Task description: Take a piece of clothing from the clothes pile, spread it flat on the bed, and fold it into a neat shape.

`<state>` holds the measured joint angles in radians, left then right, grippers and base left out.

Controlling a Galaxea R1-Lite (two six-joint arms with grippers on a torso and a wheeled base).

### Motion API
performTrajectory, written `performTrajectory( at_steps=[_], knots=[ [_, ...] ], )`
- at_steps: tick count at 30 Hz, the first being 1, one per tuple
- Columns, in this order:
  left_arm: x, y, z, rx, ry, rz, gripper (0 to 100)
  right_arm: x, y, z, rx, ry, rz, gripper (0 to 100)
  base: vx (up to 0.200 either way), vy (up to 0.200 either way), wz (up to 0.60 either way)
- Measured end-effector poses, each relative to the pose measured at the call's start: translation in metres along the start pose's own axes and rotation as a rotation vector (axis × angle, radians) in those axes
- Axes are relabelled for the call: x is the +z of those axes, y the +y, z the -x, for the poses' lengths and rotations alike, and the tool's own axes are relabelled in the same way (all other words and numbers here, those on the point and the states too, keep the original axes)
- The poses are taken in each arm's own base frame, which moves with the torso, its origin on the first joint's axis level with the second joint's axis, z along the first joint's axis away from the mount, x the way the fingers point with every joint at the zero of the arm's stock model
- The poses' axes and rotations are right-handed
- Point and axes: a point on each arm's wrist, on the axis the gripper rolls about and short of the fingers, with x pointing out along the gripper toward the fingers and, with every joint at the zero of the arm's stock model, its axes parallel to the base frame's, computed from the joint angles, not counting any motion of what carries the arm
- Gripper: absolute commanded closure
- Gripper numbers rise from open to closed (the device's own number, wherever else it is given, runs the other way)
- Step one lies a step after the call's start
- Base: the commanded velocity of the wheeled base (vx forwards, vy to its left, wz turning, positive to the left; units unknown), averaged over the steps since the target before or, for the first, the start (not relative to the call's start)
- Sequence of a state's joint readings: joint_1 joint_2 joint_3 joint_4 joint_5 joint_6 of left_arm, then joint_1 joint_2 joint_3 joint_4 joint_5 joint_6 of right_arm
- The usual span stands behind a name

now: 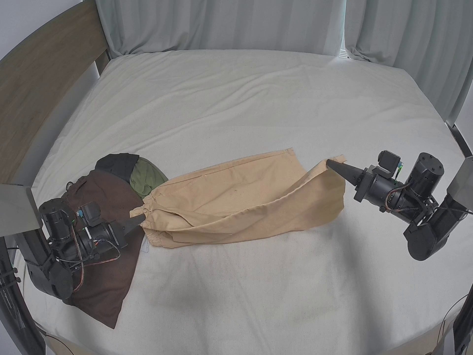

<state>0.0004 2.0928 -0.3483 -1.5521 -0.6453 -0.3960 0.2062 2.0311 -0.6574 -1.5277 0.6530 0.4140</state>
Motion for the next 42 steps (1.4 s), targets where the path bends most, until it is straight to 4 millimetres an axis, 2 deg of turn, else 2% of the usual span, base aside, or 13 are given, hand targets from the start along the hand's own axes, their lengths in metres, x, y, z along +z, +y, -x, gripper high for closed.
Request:
performTrajectory(
  at_steps=[17,42],
  knots=[
    [0.002,0.007,-0.014,0.078,-0.050,0.059,100,0.009,-0.034,-0.026,-0.021,-0.026,0.008,100,0.000,0.000,0.00],
    [0.004,0.021,-0.031,0.134,-0.100,0.089,100,0.029,-0.069,-0.074,-0.030,-0.012,-0.004,100,0.000,0.000,0.00]
  ],
)
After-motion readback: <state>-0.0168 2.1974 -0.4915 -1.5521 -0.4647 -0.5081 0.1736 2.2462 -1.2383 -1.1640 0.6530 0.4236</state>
